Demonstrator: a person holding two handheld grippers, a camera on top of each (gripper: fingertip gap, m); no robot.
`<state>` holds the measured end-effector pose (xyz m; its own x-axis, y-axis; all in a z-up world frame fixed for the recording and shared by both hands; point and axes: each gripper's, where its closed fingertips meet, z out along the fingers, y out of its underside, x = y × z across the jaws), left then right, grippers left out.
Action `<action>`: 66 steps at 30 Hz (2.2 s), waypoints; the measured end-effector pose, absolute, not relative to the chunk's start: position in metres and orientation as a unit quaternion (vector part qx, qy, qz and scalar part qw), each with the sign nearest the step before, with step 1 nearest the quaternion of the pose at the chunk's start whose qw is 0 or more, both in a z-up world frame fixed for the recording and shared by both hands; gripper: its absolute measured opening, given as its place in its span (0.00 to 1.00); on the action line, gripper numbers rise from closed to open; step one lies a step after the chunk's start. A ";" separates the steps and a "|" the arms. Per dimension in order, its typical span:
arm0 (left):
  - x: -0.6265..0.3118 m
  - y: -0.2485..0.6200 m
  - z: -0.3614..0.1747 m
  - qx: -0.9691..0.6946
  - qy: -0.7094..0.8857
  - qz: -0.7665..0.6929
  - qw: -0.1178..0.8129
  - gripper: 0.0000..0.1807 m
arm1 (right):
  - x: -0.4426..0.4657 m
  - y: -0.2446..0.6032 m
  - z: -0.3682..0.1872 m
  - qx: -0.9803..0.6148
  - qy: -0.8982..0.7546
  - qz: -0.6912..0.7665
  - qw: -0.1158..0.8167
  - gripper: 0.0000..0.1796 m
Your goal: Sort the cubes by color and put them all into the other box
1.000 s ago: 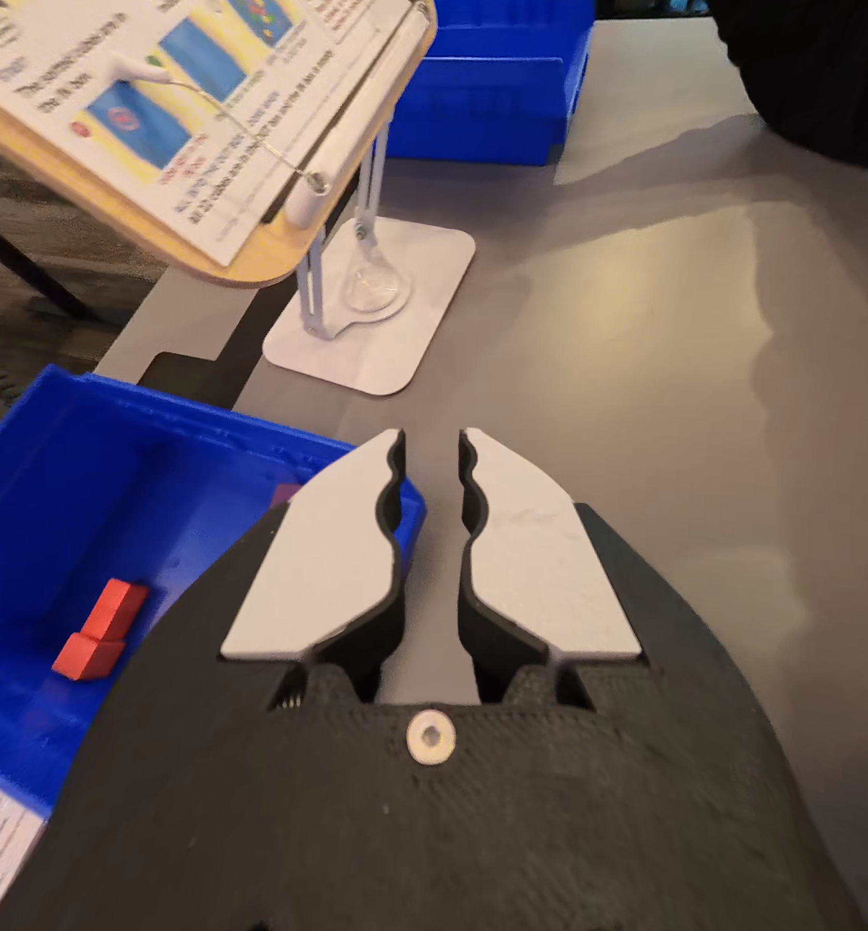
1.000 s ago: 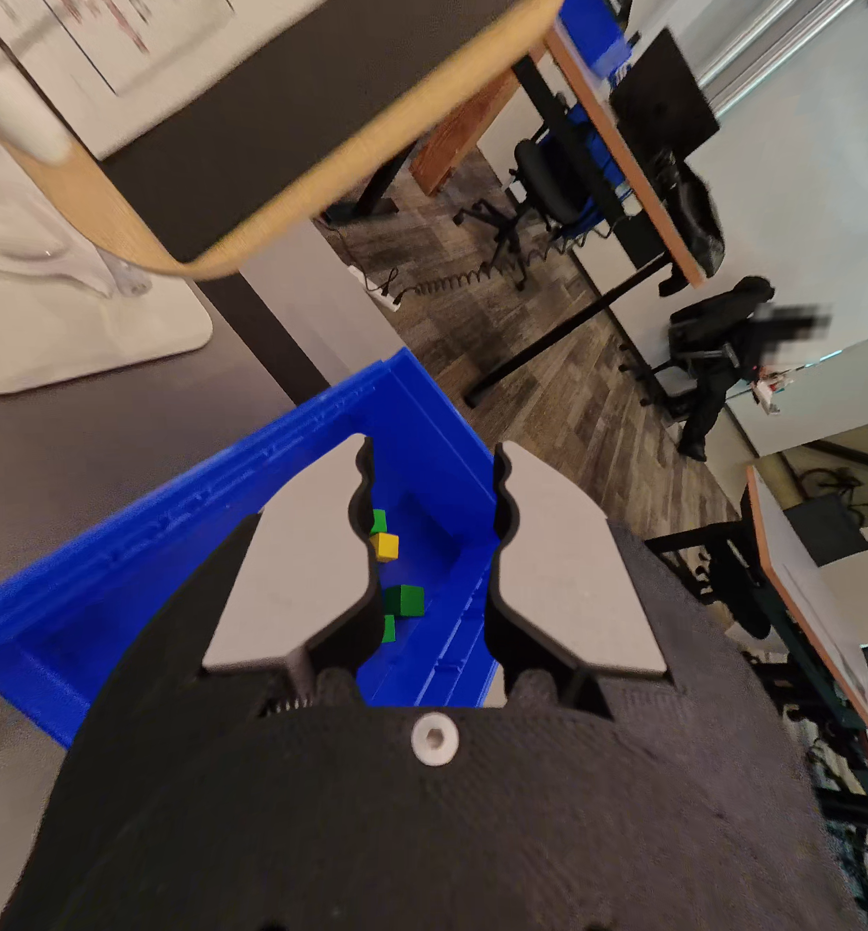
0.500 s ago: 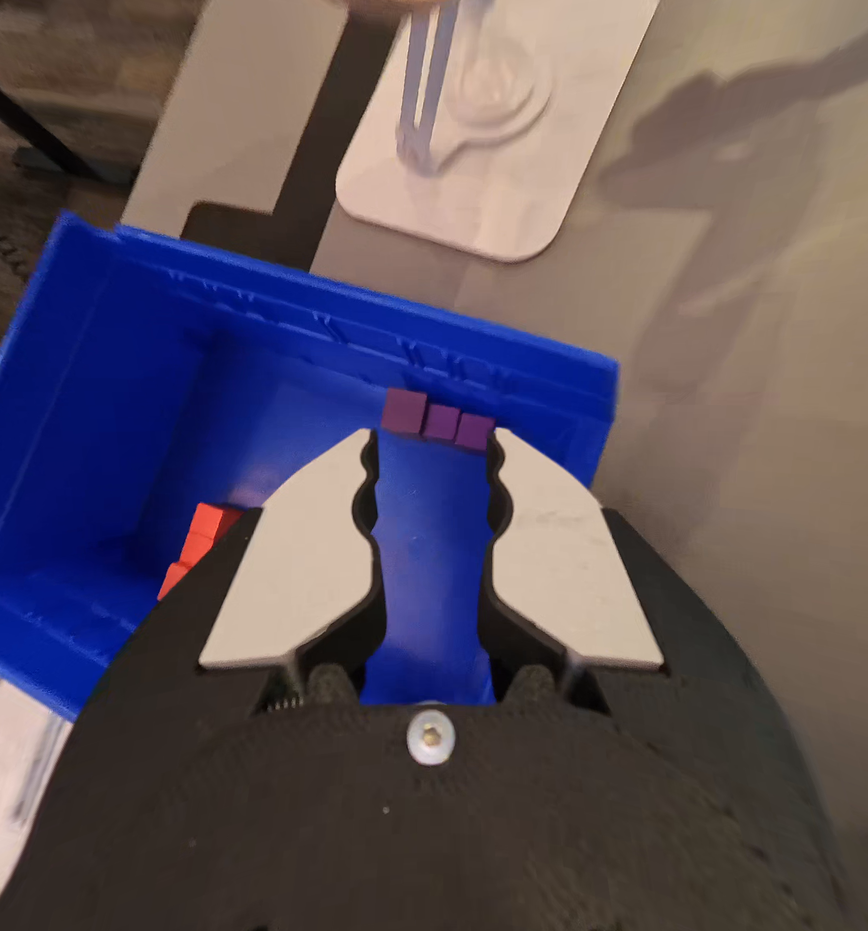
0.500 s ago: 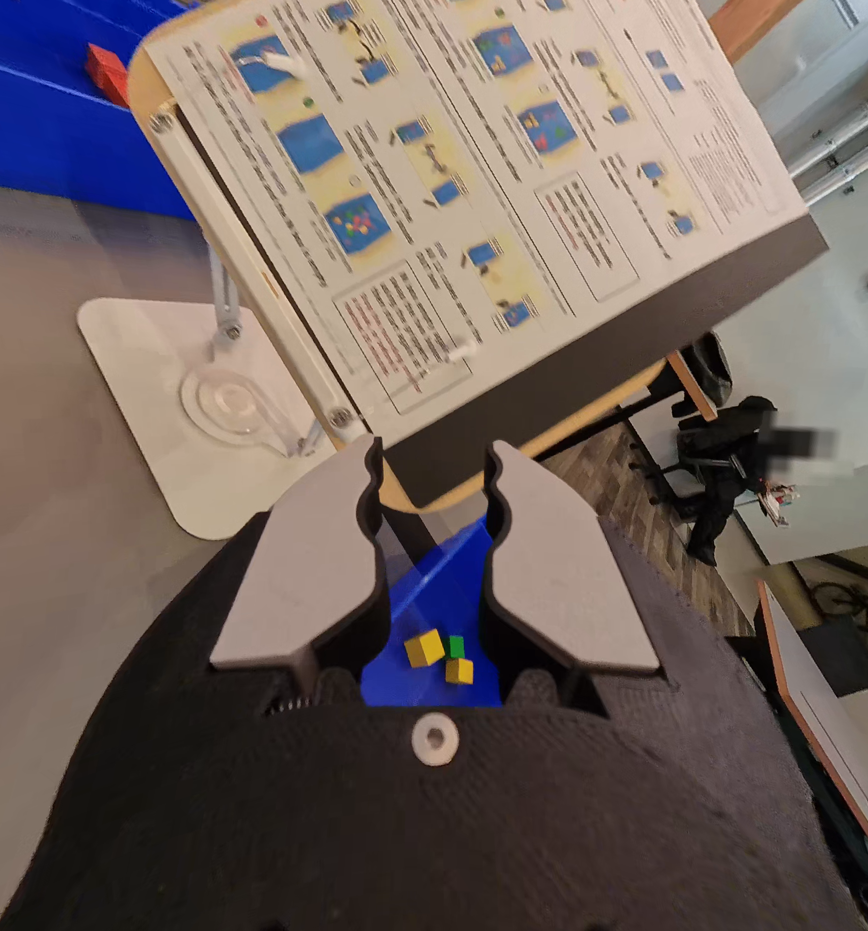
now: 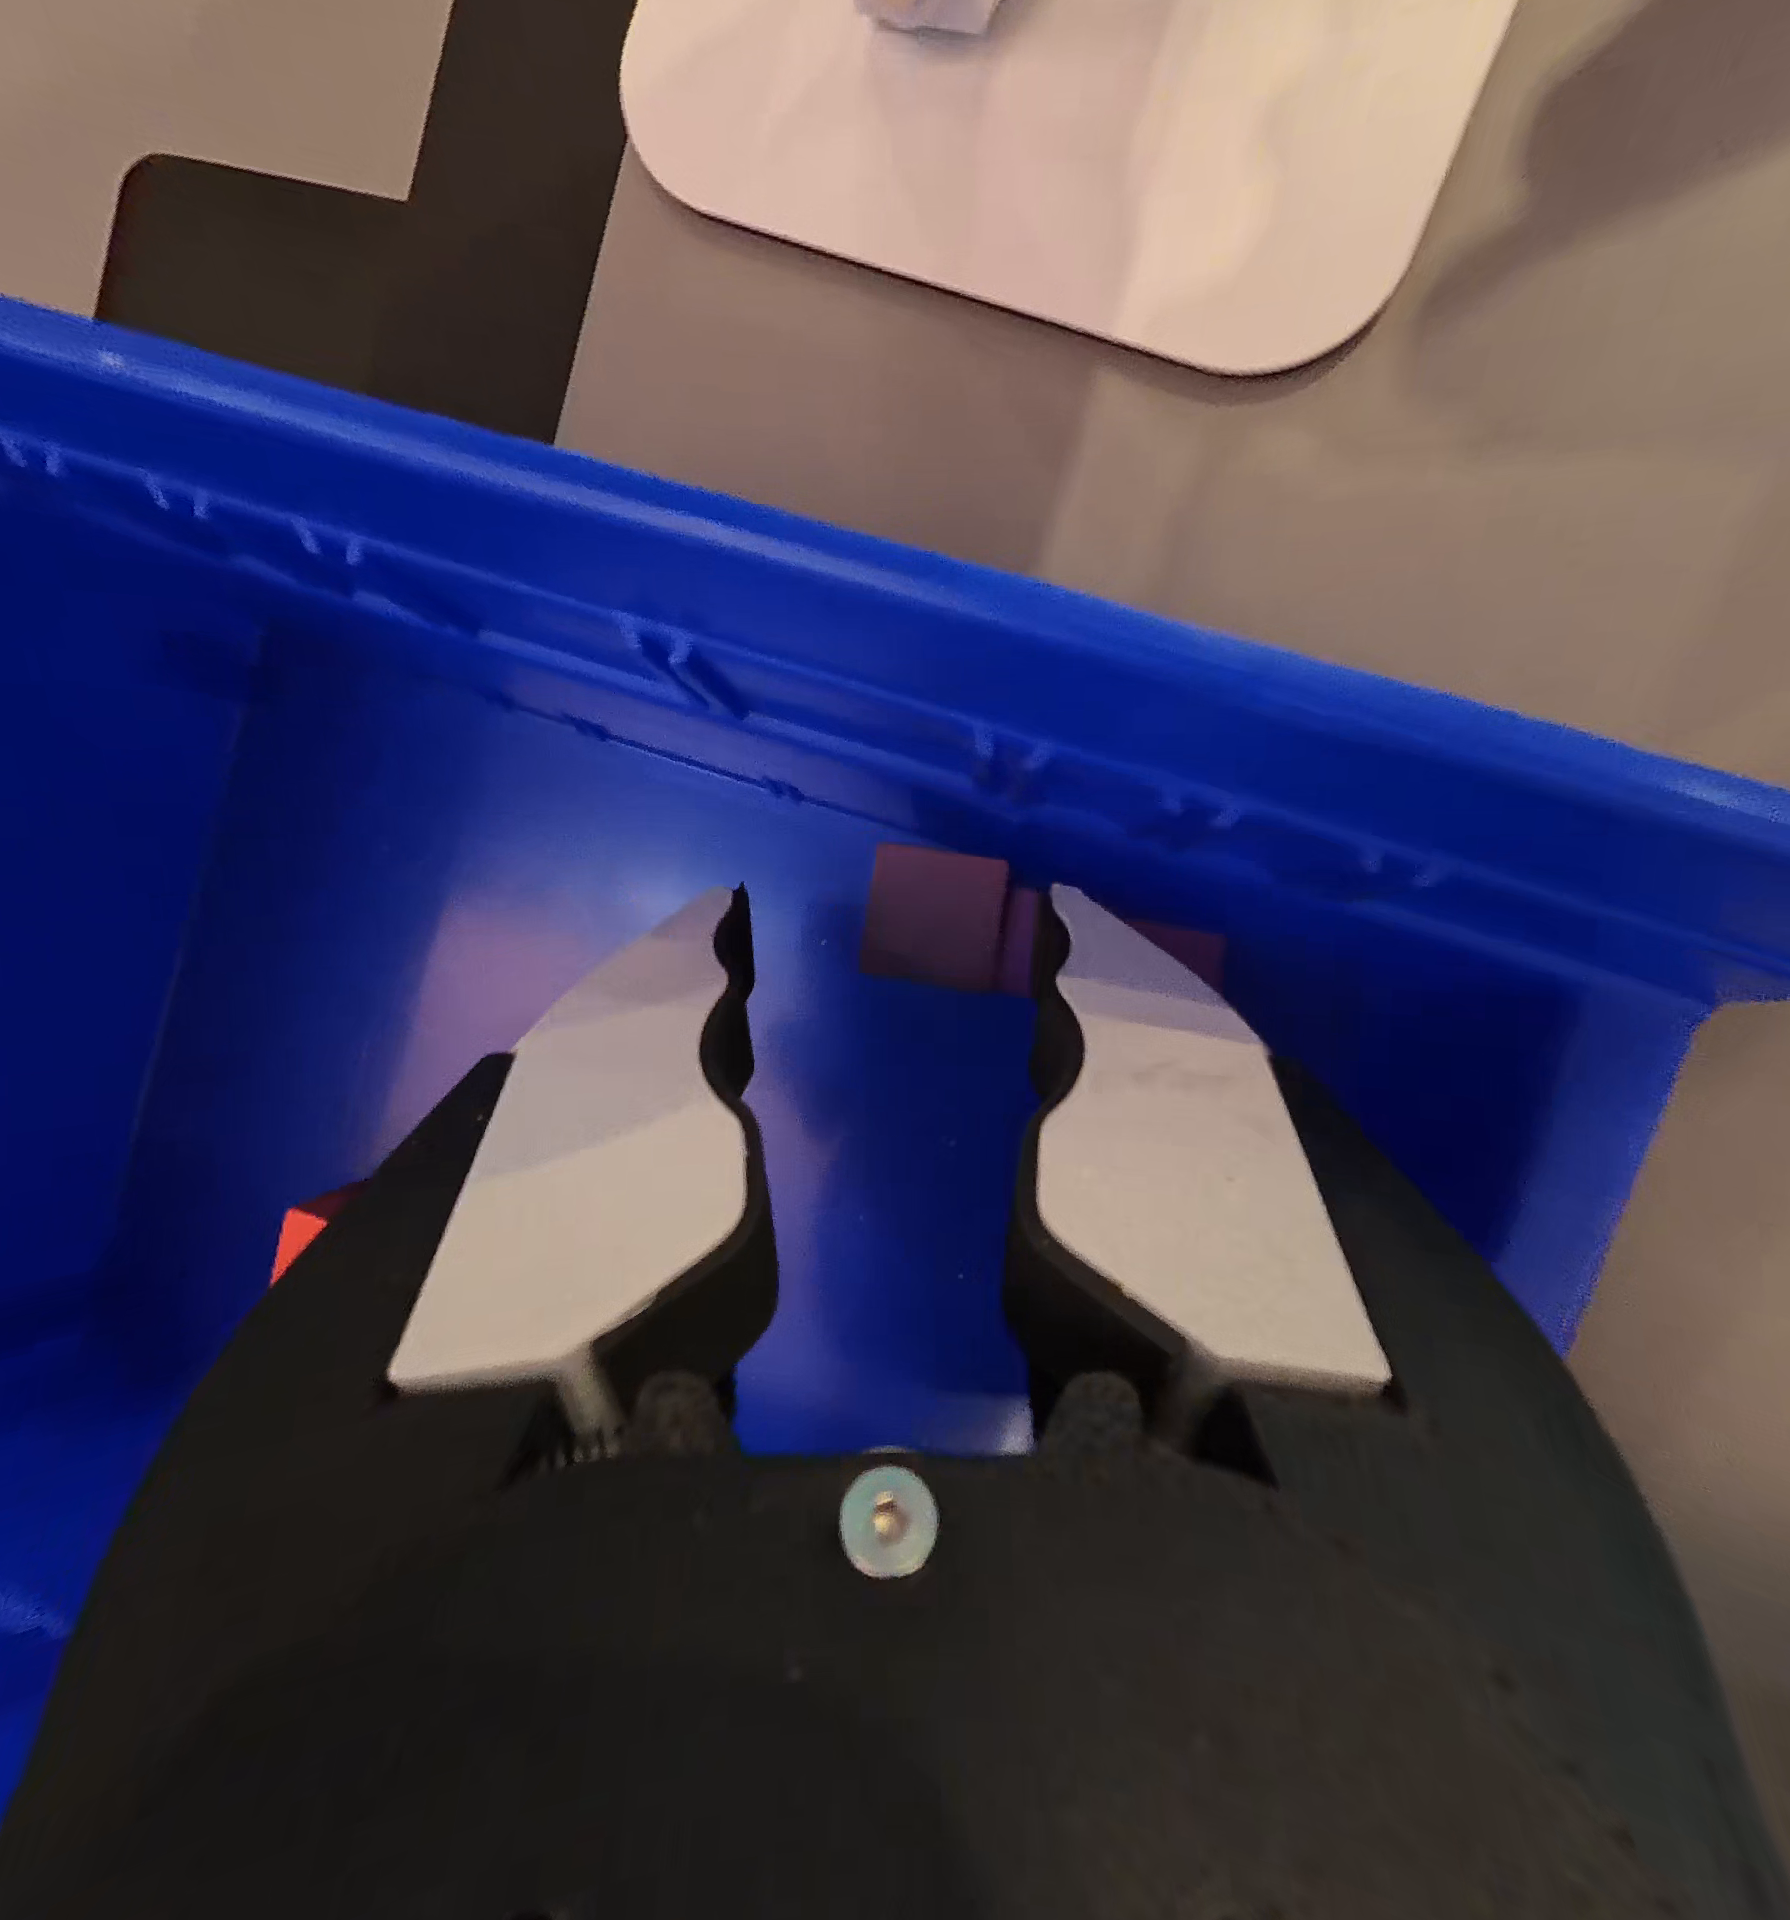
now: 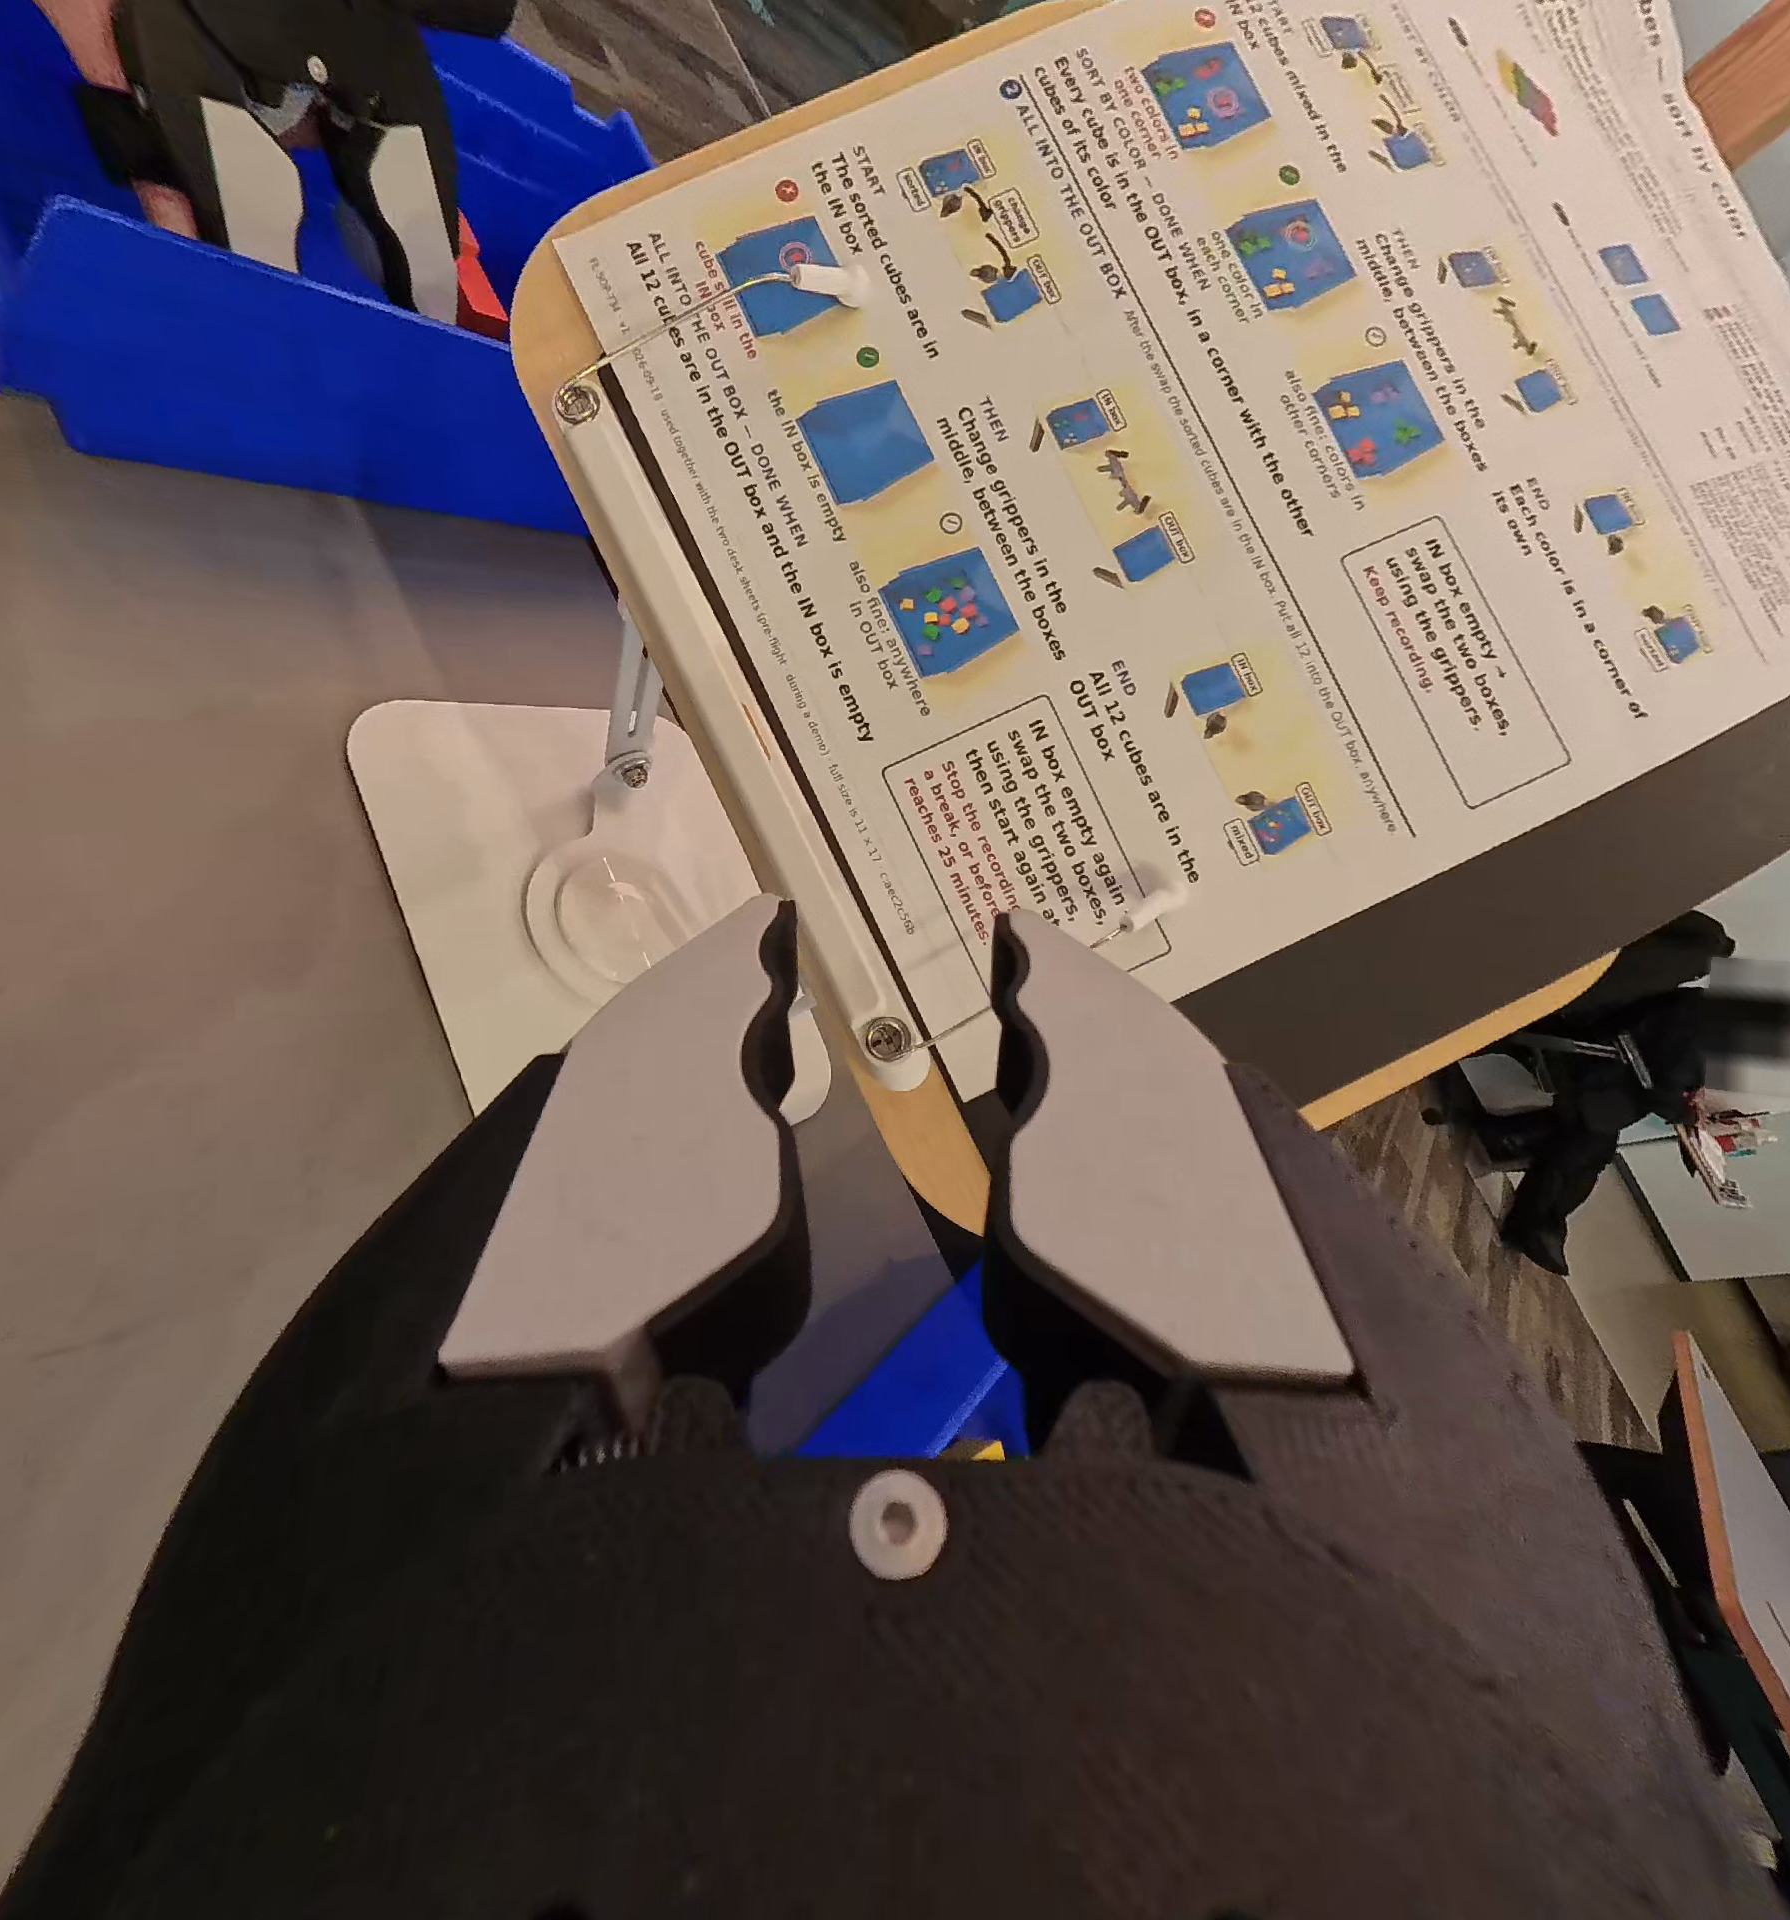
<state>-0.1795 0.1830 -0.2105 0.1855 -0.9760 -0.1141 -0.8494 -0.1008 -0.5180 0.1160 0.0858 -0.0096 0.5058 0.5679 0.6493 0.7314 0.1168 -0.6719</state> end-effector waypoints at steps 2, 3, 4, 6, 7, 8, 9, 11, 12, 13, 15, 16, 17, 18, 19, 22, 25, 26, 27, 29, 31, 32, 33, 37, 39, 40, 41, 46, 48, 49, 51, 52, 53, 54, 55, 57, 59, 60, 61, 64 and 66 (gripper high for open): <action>-0.182 0.187 -0.215 -0.736 0.621 -0.127 0.238 0.27 | 0.115 0.085 -0.009 -0.660 -0.492 -0.067 0.564 0.20; -0.181 0.189 -0.214 -0.737 0.617 -0.132 0.242 0.27 | 0.114 0.085 -0.010 -0.659 -0.493 -0.064 0.564 0.20; -0.182 0.193 -0.214 -0.740 0.611 -0.130 0.247 0.26 | 0.113 0.085 -0.010 -0.659 -0.495 -0.063 0.564 0.20; -0.190 0.201 -0.217 -0.750 0.605 -0.108 0.246 0.24 | 0.113 0.085 -0.010 -0.657 -0.497 -0.068 0.563 0.20; -0.195 0.208 -0.219 -0.755 0.600 -0.086 0.250 0.24 | 0.112 0.085 -0.011 -0.657 -0.498 -0.069 0.562 0.20; -0.200 0.214 -0.219 -0.761 0.592 -0.070 0.258 0.24 | 0.112 0.084 -0.011 -0.657 -0.498 -0.068 0.562 0.20; -0.201 0.215 -0.220 -0.763 0.588 -0.072 0.258 0.24 | 0.111 0.084 -0.011 -0.657 -0.499 -0.067 0.562 0.20; -0.199 0.213 -0.218 -0.760 0.587 -0.095 0.261 0.25 | 0.110 0.084 -0.011 -0.656 -0.500 -0.067 0.562 0.20; -0.197 0.213 -0.217 -0.759 0.585 -0.102 0.265 0.26 | 0.109 0.083 -0.011 -0.655 -0.500 -0.066 0.562 0.20; -0.195 0.212 -0.217 -0.758 0.587 -0.109 0.264 0.26 | 0.108 0.083 -0.012 -0.655 -0.502 -0.066 0.562 0.20; -0.194 0.213 -0.218 -0.757 0.592 -0.104 0.258 0.28 | 0.106 0.082 -0.012 -0.653 -0.504 -0.066 0.561 0.20; -0.194 0.214 -0.220 -0.758 0.594 -0.099 0.252 0.30 | 0.105 0.082 -0.013 -0.653 -0.505 -0.066 0.560 0.20; -0.193 0.215 -0.223 -0.758 0.598 -0.098 0.243 0.31 | 0.105 0.082 -0.013 -0.653 -0.506 -0.066 0.560 0.20; -0.192 0.217 -0.225 -0.756 0.602 -0.094 0.239 0.31 | 0.105 0.082 -0.013 -0.653 -0.507 -0.066 0.559 0.20; -0.192 0.219 -0.228 -0.755 0.607 -0.083 0.235 0.31 | 0.105 0.082 -0.014 -0.652 -0.507 -0.066 0.559 0.20; -0.186 0.217 -0.233 -0.743 0.624 -0.092 0.222 0.26 | 0.104 0.082 -0.015 -0.652 -0.509 -0.064 0.558 0.19; -0.187 0.212 -0.236 -0.740 0.634 -0.100 0.204 0.22 | 0.105 0.083 -0.018 -0.653 -0.511 -0.064 0.555 0.19; -0.187 0.211 -0.236 -0.741 0.632 -0.105 0.202 0.21 | 0.105 0.084 -0.019 -0.653 -0.512 -0.063 0.554 0.19; -0.187 0.211 -0.236 -0.743 0.629 -0.108 0.201 0.20 | 0.105 0.085 -0.020 -0.653 -0.513 -0.063 0.553 0.19; -0.190 0.209 -0.236 -0.745 0.630 -0.106 0.192 0.17 | 0.104 0.085 -0.022 -0.653 -0.515 -0.062 0.551 0.19; -0.195 0.209 -0.236 -0.748 0.629 -0.091 0.189 0.16 | 0.102 0.083 -0.023 -0.651 -0.520 -0.058 0.550 0.19; -0.199 0.210 -0.234 -0.751 0.627 -0.085 0.189 0.16 | 0.101 0.081 -0.023 -0.648 -0.523 -0.056 0.551 0.19; -0.201 0.208 -0.229 -0.751 0.624 -0.089 0.194 0.16 | 0.099 0.078 -0.022 -0.642 -0.529 -0.055 0.552 0.19; -0.193 0.185 -0.177 -0.734 0.603 -0.183 0.255 0.16 | 0.076 0.057 -0.012 -0.596 -0.564 -0.034 0.571 0.21; -0.181 0.161 -0.140 -0.702 0.598 -0.253 0.292 0.16 | 0.053 0.042 -0.011 -0.559 -0.592 -0.020 0.580 0.23; -0.174 0.146 -0.123 -0.682 0.599 -0.287 0.304 0.16 | 0.039 0.034 -0.012 -0.539 -0.609 -0.019 0.581 0.25; -0.166 0.130 -0.106 -0.660 0.601 -0.323 0.315 0.16 | 0.025 0.027 -0.015 -0.517 -0.626 -0.019 0.584 0.26; -0.116 0.054 -0.042 -0.555 0.580 -0.485 0.347 0.16 | -0.044 -0.006 -0.019 -0.409 -0.662 -0.007 0.628 0.29; -0.098 0.030 -0.024 -0.517 0.560 -0.546 0.347 0.16 | -0.059 -0.007 -0.018 -0.381 -0.658 -0.040 0.648 0.30; -0.090 0.021 -0.018 -0.501 0.549 -0.572 0.347 0.16 | -0.064 -0.006 -0.014 -0.370 -0.649 -0.054 0.663 0.30; -0.075 0.009 -0.009 -0.481 0.522 -0.613 0.347 0.16 | -0.071 -0.008 -0.003 -0.348 -0.628 -0.062 0.693 0.31; -0.069 0.004 -0.003 -0.464 0.507 -0.637 0.350 0.16 | -0.073 -0.008 0.001 -0.342 -0.620 -0.065 0.703 0.32; -0.064 0.001 0.003 -0.447 0.489 -0.659 0.356 0.15 | -0.074 -0.006 0.004 -0.339 -0.613 -0.071 0.710 0.32; -0.059 -0.001 0.007 -0.434 0.475 -0.675 0.360 0.15 | -0.075 -0.004 0.005 -0.338 -0.610 -0.078 0.713 0.33; -0.055 -0.003 0.010 -0.426 0.463 -0.688 0.361 0.15 | -0.075 -0.003 0.005 -0.335 -0.608 -0.086 0.715 0.33; -0.046 -0.006 0.012 -0.415 0.447 -0.705 0.361 0.15 | -0.074 -0.002 0.005 -0.326 -0.608 -0.096 0.717 0.31; -0.038 -0.010 0.010 -0.409 0.449 -0.716 0.345 0.15 | -0.073 -0.004 0.005 -0.315 -0.609 -0.104 0.720 0.23; -0.036 -0.011 0.009 -0.407 0.450 -0.719 0.339 0.15 | -0.072 -0.004 0.005 -0.308 -0.609 -0.110 0.723 0.19; -0.034 -0.012 0.008 -0.404 0.450 -0.723 0.334 0.15 | -0.070 -0.005 0.007 -0.303 -0.605 -0.116 0.727 0.18; -0.032 -0.011 0.007 -0.398 0.438 -0.742 0.315 0.15 | -0.068 -0.003 0.005 -0.313 -0.619 -0.125 0.709 0.17; -0.035 -0.009 0.011 -0.398 0.433 -0.743 0.320 0.14 | -0.062 -0.001 0.008 -0.315 -0.619 -0.135 0.707 0.17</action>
<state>-0.0347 -0.0094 0.0110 -0.4789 -0.8198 0.3139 0.1318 -0.4207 -0.8976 -0.0624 -0.0008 0.0075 0.1981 0.1984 0.9599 0.5801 0.7657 -0.2779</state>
